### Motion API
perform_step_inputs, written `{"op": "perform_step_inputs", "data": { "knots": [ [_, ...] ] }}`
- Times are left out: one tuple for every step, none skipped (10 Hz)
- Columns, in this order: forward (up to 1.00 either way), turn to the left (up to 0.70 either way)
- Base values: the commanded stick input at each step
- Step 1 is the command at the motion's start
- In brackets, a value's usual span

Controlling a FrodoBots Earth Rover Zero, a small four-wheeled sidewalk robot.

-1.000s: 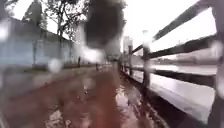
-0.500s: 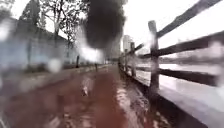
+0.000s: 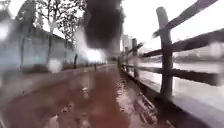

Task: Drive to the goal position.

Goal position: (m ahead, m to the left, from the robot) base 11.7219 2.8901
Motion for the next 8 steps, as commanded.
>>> {"op": "perform_step_inputs", "data": {
  "knots": [
    [1.0, 0.01],
    [1.0, 0.01],
    [1.0, 0.01],
    [1.0, 0.01],
    [1.0, 0.01],
    [1.0, 0.01],
    [1.0, 0.01],
    [1.0, 0.01]
  ]
}}
